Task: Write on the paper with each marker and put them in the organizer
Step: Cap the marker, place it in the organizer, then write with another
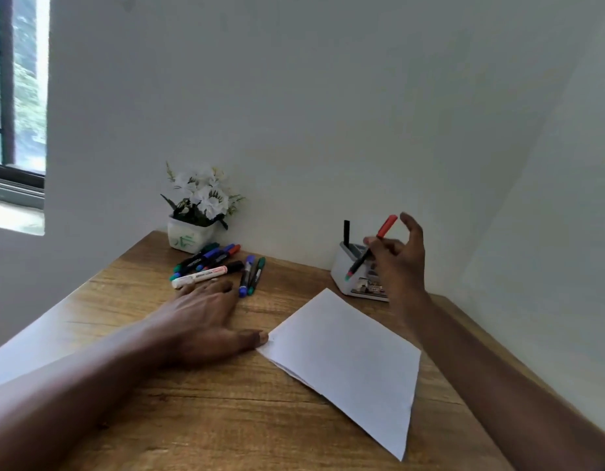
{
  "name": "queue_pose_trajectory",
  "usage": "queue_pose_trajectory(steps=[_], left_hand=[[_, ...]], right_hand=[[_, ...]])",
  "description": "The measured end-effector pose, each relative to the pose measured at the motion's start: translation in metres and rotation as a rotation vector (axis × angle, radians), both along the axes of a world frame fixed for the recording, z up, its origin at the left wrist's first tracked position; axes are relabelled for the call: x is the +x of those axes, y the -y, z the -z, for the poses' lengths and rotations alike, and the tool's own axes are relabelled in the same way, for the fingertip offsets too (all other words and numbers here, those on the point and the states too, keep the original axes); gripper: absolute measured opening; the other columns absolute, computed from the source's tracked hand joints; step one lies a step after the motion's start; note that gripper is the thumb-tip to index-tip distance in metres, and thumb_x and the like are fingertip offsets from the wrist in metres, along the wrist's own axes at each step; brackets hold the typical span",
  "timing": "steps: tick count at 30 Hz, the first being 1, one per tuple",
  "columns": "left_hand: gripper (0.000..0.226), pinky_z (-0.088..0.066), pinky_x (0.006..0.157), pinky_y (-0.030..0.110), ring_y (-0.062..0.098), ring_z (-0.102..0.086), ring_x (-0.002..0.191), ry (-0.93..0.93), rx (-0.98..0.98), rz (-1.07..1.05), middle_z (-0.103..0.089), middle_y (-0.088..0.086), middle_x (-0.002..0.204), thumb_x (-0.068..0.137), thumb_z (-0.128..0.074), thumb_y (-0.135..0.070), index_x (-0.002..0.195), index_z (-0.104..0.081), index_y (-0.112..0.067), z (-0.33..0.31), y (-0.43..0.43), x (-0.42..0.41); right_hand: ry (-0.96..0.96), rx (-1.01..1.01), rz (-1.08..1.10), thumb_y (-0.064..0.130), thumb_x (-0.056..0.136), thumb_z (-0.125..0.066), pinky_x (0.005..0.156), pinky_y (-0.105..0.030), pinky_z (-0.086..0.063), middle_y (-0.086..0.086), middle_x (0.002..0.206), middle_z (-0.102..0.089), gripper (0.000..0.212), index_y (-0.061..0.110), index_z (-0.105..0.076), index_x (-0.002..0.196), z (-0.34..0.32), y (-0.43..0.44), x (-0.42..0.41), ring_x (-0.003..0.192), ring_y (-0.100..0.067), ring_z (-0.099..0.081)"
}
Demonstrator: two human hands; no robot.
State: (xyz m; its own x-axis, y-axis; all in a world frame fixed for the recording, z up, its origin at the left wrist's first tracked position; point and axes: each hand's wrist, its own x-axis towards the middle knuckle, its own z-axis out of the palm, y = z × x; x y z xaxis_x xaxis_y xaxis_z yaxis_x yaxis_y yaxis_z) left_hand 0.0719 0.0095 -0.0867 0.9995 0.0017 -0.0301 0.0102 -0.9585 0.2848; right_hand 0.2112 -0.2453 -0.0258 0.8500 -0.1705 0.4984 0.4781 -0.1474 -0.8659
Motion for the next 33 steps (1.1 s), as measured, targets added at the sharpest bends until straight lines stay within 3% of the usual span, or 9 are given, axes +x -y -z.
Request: queue_pose_trajectory(steps=[3, 7, 11, 15, 21, 26, 30, 33], left_hand=[[0.102, -0.011, 0.126, 0.038, 0.017, -0.01, 0.157, -0.007, 0.0, 0.005, -0.007, -0.004, 0.171, 0.083, -0.04, -0.085, 0.162, -0.016, -0.025, -0.001, 0.0, 0.0], [0.103, -0.011, 0.127, 0.042, 0.018, -0.011, 0.156, -0.017, -0.02, 0.017, -0.008, -0.005, 0.171, 0.081, -0.043, -0.086, 0.162, -0.017, -0.027, 0.0, -0.003, 0.005], [0.105, -0.011, 0.127, 0.044, 0.018, -0.011, 0.156, -0.004, -0.017, 0.027, -0.009, -0.004, 0.171, 0.08, -0.043, -0.087, 0.162, -0.018, -0.027, 0.003, -0.005, 0.009], [0.104, -0.009, 0.127, 0.044, 0.018, -0.011, 0.156, -0.006, -0.025, 0.029, -0.009, -0.004, 0.171, 0.081, -0.044, -0.086, 0.162, -0.017, -0.028, 0.002, -0.005, 0.01], [0.104, -0.009, 0.127, 0.044, 0.019, -0.011, 0.156, -0.005, -0.03, 0.029, -0.01, -0.004, 0.171, 0.079, -0.046, -0.087, 0.162, -0.017, -0.029, 0.002, -0.005, 0.011], [0.105, -0.008, 0.126, 0.043, 0.019, -0.01, 0.156, -0.01, -0.027, 0.031, -0.008, -0.004, 0.171, 0.079, -0.044, -0.088, 0.162, -0.015, -0.03, 0.003, -0.006, 0.012], [0.105, -0.009, 0.127, 0.044, 0.02, -0.01, 0.156, -0.007, -0.022, 0.028, -0.008, -0.003, 0.171, 0.079, -0.044, -0.087, 0.162, -0.015, -0.03, 0.004, -0.007, 0.012], [0.105, -0.009, 0.127, 0.045, 0.021, -0.011, 0.156, -0.003, -0.019, 0.028, -0.009, -0.002, 0.171, 0.079, -0.044, -0.087, 0.162, -0.016, -0.029, 0.003, -0.006, 0.012]], right_hand=[[0.081, -0.101, 0.163, 0.014, 0.088, -0.071, 0.084, -0.045, -0.061, -0.005, 0.096, -0.073, 0.062, 0.042, -0.044, 0.137, -0.029, -0.001, 0.041, 0.087, -0.024, -0.074], [0.175, -0.265, 0.281, 0.011, 0.092, -0.063, 0.066, -0.028, -0.05, 0.0, 0.093, -0.068, 0.059, 0.041, -0.039, 0.138, -0.042, -0.01, 0.073, 0.08, -0.02, -0.068], [0.234, -0.564, 0.271, 0.009, 0.092, -0.058, 0.069, -0.034, -0.05, 0.002, 0.094, -0.07, 0.057, 0.041, -0.036, 0.134, -0.022, -0.02, 0.088, 0.076, -0.024, -0.067], [0.227, -0.793, 0.237, 0.014, 0.091, -0.062, 0.066, -0.03, -0.042, -0.003, 0.096, -0.069, 0.044, 0.032, -0.044, 0.126, -0.003, -0.02, 0.102, 0.082, -0.025, -0.066], [0.143, -0.825, 0.193, 0.015, 0.086, -0.065, 0.067, -0.03, -0.045, 0.0, 0.094, -0.07, 0.041, 0.032, -0.056, 0.122, -0.002, -0.011, 0.108, 0.085, -0.021, -0.067], [0.17, -0.793, 0.182, 0.002, 0.083, -0.056, 0.075, -0.036, -0.053, -0.004, 0.104, -0.065, 0.055, 0.028, -0.051, 0.132, -0.01, -0.006, 0.098, 0.09, -0.022, -0.065], [0.37, -0.65, 0.233, 0.008, 0.086, -0.056, 0.079, -0.034, -0.052, 0.002, 0.101, -0.063, 0.046, 0.029, -0.052, 0.126, -0.011, -0.008, 0.07, 0.094, -0.016, -0.063], [0.54, -0.666, 0.187, 0.005, 0.086, -0.059, 0.075, -0.027, -0.05, 0.006, 0.094, -0.063, 0.038, 0.024, -0.059, 0.119, -0.008, -0.016, 0.04, 0.088, -0.012, -0.064]])
